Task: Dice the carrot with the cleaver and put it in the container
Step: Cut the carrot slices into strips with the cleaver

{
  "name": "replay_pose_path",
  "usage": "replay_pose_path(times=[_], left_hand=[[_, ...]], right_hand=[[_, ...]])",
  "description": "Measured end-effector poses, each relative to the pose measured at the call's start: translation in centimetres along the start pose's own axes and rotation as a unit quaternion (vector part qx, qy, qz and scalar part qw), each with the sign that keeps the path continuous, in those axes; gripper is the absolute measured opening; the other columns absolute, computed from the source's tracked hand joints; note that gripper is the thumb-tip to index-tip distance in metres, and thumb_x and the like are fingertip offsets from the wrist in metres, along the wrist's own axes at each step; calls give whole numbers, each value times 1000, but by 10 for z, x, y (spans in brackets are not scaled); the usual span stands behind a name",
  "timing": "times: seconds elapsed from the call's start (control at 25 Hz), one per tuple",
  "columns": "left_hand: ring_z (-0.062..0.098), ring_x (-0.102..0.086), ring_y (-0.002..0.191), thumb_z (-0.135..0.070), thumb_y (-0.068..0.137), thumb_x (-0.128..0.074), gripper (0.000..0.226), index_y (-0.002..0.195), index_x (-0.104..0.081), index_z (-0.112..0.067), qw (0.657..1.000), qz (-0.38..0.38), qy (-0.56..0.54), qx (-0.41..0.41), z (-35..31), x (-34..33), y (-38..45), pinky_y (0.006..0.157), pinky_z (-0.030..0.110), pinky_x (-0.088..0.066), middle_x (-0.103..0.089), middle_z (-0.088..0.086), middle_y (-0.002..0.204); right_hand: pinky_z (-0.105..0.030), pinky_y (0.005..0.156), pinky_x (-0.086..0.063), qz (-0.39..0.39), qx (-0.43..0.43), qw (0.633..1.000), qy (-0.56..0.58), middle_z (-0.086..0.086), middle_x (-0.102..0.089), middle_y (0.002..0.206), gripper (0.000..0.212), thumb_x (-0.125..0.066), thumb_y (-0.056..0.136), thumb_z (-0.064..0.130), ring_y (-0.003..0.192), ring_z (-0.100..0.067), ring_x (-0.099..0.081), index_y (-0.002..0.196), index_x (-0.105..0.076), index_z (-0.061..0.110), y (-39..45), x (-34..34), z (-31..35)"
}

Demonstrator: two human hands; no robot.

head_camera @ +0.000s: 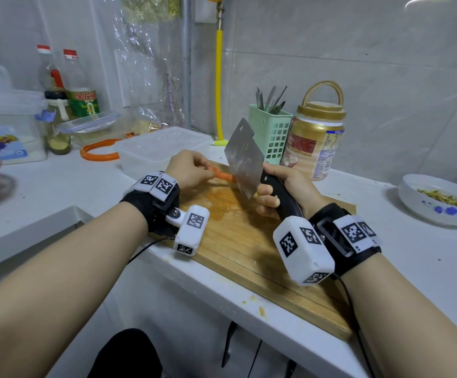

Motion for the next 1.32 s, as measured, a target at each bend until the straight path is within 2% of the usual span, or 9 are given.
replay_pose_path(times=[0.12,0.28,0.4,0.64,0.72,0.84,1.04,1.16,1.32], left_hand=[[-2,-54,57,-1,76,-75,15,83,-70,-14,994,-46,-16,-94,-14,3,1,62,4,-42,-60,-7,67],[9,-56,64,5,75,-72,21,87,-73,-12,977,-58,5,-204,-33,2,0,65,8,-46,-63,4,81],[12,-57,72,4,73,-72,21,88,-76,-11,970,-43,35,-237,-41,-3,-3,65,8,-45,-59,-3,85],[8,-63,80,-10,68,-85,21,80,-76,-25,950,177,106,-234,-36,-28,-17,76,20,-50,-67,-10,83],[6,-66,83,-20,69,-86,16,78,-77,-30,937,224,149,-223,-30,-34,-15,83,25,-52,-72,-13,84],[3,-66,76,-26,74,-83,10,76,-74,-30,950,211,151,-176,-26,-34,-11,81,26,-53,-71,-13,78],[3,-60,45,-14,86,-72,14,78,-63,-9,981,180,77,-2,-27,-35,-8,47,14,-46,-66,4,64],[14,-63,54,-20,88,-70,24,71,-65,-5,975,191,54,103,-21,-39,-6,48,18,-44,-67,9,64],[20,-57,62,-21,97,-59,32,70,-63,-4,961,233,33,142,-26,-48,-11,51,19,-41,-62,10,65]], right_hand=[[-28,56,-28,0,17,1000,2,1,-39,51,25,-44,98,33,33,-12,-33,83,-39,14,-1,0,3],[-29,57,-27,7,40,999,14,0,-40,50,27,-46,97,33,33,-12,-35,81,-38,14,-2,1,7],[-29,56,-28,10,41,999,11,1,-40,50,22,-45,97,34,33,-12,-35,89,-39,15,-1,2,7],[-27,58,-22,-14,27,999,10,0,-41,50,22,-48,96,33,32,-12,-36,88,-39,15,0,9,6],[-27,56,-24,-23,16,1000,5,0,-40,51,23,-47,97,33,33,-12,-35,86,-38,15,0,10,3],[-26,52,-29,-29,3,1000,6,1,-40,51,24,-46,97,33,33,-12,-34,84,-37,15,0,10,1],[-23,47,-32,-30,9,999,20,1,-39,50,23,-45,98,34,33,-12,-34,86,-38,15,-3,8,2],[-26,52,-27,-35,6,999,18,0,-39,50,24,-44,99,33,33,-12,-34,85,-39,14,-3,6,-1],[-27,55,-24,-34,-5,999,11,0,-40,50,27,-44,99,33,32,-12,-33,82,-39,13,-2,3,-5]])
Point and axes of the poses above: each hand's wrist, its own y-axis towards the middle knuckle, its own x-axis out of the back of the hand, z = x × y, the point moved 4 cm from there along y, towards the middle knuckle
